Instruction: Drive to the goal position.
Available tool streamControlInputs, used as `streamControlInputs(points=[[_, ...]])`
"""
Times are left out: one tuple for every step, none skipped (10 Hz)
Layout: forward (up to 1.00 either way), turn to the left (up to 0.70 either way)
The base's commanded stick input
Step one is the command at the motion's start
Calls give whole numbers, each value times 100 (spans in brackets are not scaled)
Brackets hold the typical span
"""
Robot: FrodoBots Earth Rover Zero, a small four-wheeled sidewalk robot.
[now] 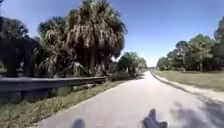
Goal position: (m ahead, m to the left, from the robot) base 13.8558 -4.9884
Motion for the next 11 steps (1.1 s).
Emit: streamControlInputs(points=[[85, 0], [85, 0], [85, 0], [85, 0], [85, 0], [85, 0], [85, 0], [85, -17], [85, -34], [85, -34], [85, -34]])
